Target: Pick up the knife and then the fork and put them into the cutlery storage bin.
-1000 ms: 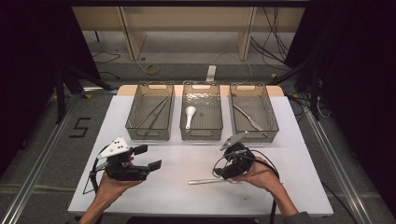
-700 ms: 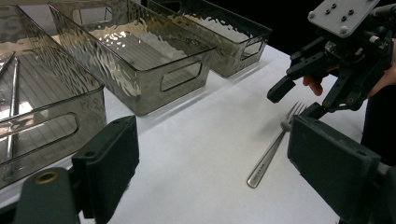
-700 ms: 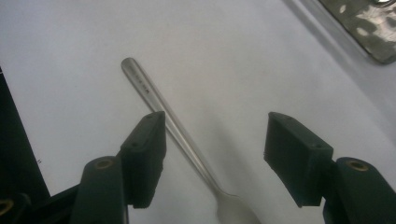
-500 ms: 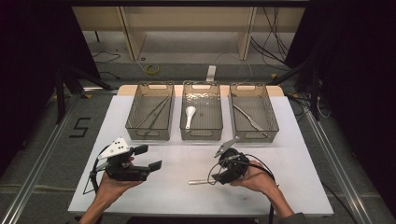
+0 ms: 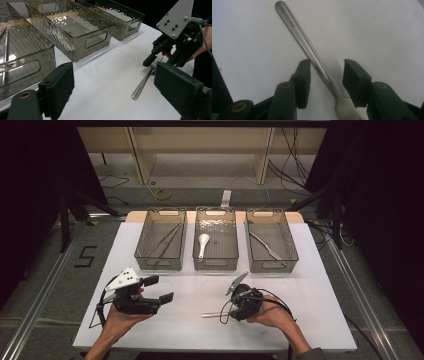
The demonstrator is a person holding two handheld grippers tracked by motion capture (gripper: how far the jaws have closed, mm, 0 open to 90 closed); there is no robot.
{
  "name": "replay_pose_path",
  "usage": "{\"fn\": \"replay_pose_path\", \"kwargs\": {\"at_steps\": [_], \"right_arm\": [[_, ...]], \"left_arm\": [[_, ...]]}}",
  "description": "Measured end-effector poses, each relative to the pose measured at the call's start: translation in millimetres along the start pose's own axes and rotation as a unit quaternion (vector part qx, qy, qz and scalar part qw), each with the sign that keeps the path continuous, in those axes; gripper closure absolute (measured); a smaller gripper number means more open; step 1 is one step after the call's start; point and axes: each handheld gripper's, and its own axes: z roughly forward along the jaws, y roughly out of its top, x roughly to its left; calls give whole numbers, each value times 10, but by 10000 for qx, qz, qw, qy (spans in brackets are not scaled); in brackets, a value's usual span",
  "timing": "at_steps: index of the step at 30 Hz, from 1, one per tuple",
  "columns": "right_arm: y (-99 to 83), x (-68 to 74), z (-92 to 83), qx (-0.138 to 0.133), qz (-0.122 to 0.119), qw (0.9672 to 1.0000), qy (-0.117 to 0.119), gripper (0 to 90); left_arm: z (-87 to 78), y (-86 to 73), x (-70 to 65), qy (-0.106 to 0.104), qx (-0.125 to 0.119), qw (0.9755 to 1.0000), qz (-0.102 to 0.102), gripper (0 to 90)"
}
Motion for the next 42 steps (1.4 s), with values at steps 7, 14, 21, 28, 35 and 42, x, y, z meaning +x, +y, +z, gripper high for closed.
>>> {"fn": "replay_pose_path", "kwargs": {"at_steps": [7,14,21,28,35,42], "right_arm": [[6,26,42,155,-41,9999,21,631],[13,39,70,302,-170,9994,-12,664],[18,44,74,347,-249,9991,-37,697],[36,69,78,365,-214,9991,-72,717],[38,96,77,446,-413,9981,-124,735],[56,135,81,592,-515,9969,-111,809]], "left_arm": [[1,0,-6,-15,-13,10000,0,162],[6,0,-11,-25,10,10000,9,162],[5,-1,-10,-29,10,10000,9,164],[4,-1,-10,-33,17,10000,13,167],[6,-3,-9,-23,32,10000,9,172],[3,-3,-10,-28,33,10000,18,176]]}}
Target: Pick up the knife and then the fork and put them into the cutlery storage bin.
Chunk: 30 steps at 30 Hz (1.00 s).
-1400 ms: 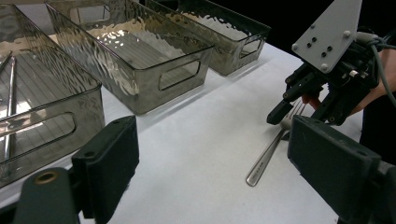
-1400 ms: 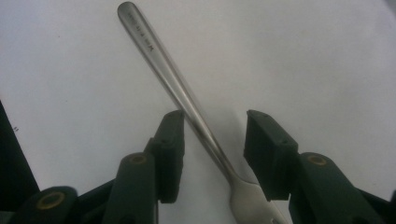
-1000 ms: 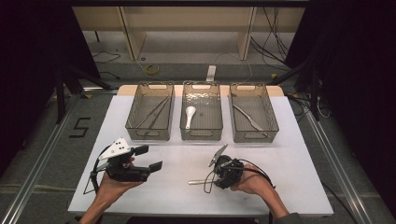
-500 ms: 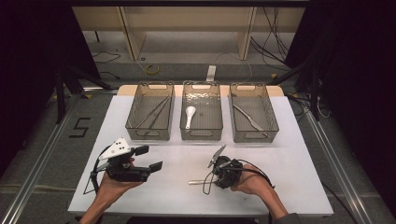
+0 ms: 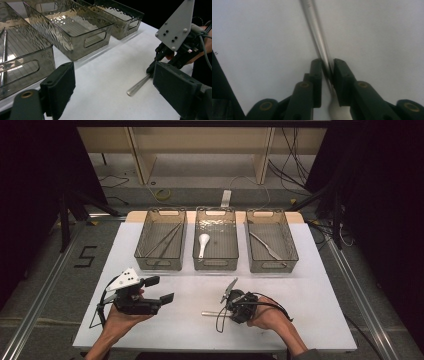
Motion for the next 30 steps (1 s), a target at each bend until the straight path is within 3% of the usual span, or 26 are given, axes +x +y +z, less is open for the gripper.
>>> {"fn": "replay_pose_path", "kwargs": {"at_steps": [10,16,22,25,29,30], "right_arm": [[14,9,3,26,105,9999,71,848],[23,10,-8,58,35,10000,38,852],[1,-33,-107,-178,83,9998,-13,853],[-16,-56,-147,-220,248,9994,-32,853],[-45,-95,-162,-162,296,9994,-50,854],[-50,-104,-159,-250,307,9992,-69,854]], "left_arm": [[-2,1,-1,1,-4,10000,2,182],[-1,2,-1,7,-18,10000,-2,184],[-6,3,4,26,-29,10000,0,185],[-7,3,3,25,-31,10000,-2,185],[-6,3,3,28,-27,10000,-2,185],[-6,4,4,30,-28,10000,-3,186]]}}
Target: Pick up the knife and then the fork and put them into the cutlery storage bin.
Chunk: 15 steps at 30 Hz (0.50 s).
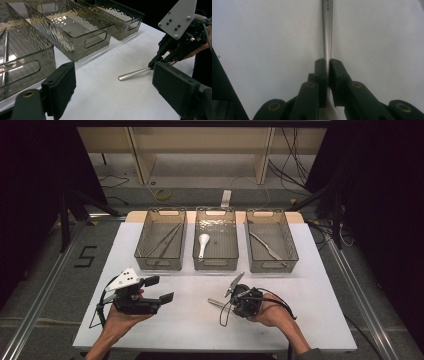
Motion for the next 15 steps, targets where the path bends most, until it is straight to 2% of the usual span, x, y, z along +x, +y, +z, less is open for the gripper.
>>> {"fn": "replay_pose_path", "kwargs": {"at_steps": [5,7,11,15], "right_arm": [[-19,-50,-67,-62,49,10000,-37,855],[-35,-80,-94,-167,102,9998,-75,855],[-83,-157,-193,-286,384,9988,-107,854],[-164,-307,-289,-503,601,9968,-125,854]], "left_arm": [[-1,0,1,1,2,10000,-7,187],[0,0,1,1,-1,10000,-9,187],[2,0,2,6,-1,10000,-16,187],[2,0,4,4,3,10000,-17,187]]}}
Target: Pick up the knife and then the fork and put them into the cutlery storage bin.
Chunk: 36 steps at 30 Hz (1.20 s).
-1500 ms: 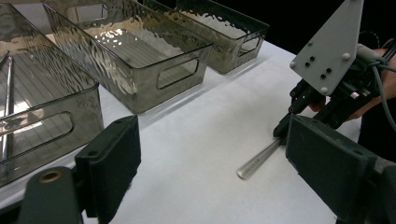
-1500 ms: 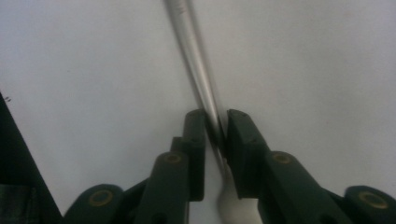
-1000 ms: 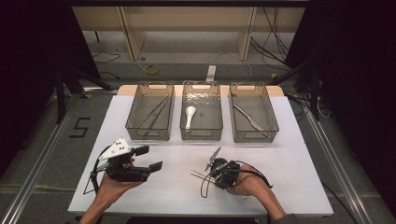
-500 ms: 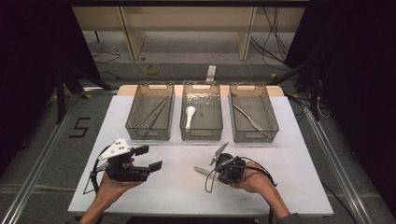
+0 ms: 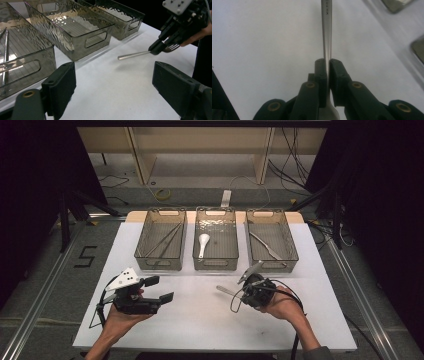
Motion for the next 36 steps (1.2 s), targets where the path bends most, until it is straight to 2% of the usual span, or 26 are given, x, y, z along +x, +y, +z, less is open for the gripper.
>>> {"fn": "replay_pose_path", "kwargs": {"at_steps": [5,10,12,15,19,29,36], "right_arm": [[-58,-197,-140,-276,319,9991,-99,854],[-107,-384,-318,-633,612,9959,-189,854],[-124,-457,-387,-769,590,9948,-318,854],[-126,-544,-490,-872,724,9920,-557,854],[-94,-690,-567,-1005,787,9897,-643,854],[68,-1064,-700,-1136,1209,9820,-901,854],[191,-1299,-690,-1111,1532,9767,-1012,854]], "left_arm": [[-2,1,3,2,7,10000,-27,189],[2,0,8,1,17,10000,-38,192],[5,0,7,-7,16,10000,-50,193],[9,0,9,-16,41,10000,-34,193],[7,0,14,-39,-1,9999,-102,192],[8,1,12,-56,-55,9999,-111,169],[6,3,14,-62,-61,9999,-113,164]]}}
